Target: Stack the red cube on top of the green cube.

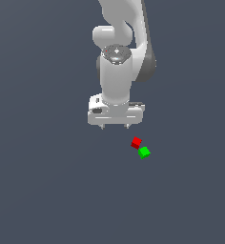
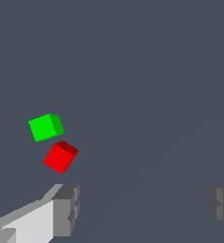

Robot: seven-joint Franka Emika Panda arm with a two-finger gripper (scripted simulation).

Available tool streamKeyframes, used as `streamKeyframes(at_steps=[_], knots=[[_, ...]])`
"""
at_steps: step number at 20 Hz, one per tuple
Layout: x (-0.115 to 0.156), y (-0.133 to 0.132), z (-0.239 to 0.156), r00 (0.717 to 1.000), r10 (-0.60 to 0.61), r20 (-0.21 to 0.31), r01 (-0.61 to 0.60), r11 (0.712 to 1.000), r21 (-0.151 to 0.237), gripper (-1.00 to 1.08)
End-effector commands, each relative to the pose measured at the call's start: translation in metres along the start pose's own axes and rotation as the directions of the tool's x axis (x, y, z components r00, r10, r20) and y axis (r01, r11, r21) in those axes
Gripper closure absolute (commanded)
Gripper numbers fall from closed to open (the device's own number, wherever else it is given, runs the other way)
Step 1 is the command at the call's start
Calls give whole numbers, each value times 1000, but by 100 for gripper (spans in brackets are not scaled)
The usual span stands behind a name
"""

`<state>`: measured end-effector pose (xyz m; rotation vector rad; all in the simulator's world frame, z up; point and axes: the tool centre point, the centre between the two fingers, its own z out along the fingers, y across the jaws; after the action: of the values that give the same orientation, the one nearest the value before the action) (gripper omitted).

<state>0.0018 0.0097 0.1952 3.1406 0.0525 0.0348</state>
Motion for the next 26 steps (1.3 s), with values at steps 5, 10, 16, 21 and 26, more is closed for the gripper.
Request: streamKeyframes(at_steps=[5,10,16,21,26], knots=[[1,-2,2,1000,-14,0,14,1000,0,-92],[3,-8,9,997,-71,1,71,997,1,-92],[6,-24,25,980,-200,3,200,980,4,-92],[8,-44,45,934,-356,5,356,934,7,-92],[5,-68,68,852,-524,7,524,852,11,-92]])
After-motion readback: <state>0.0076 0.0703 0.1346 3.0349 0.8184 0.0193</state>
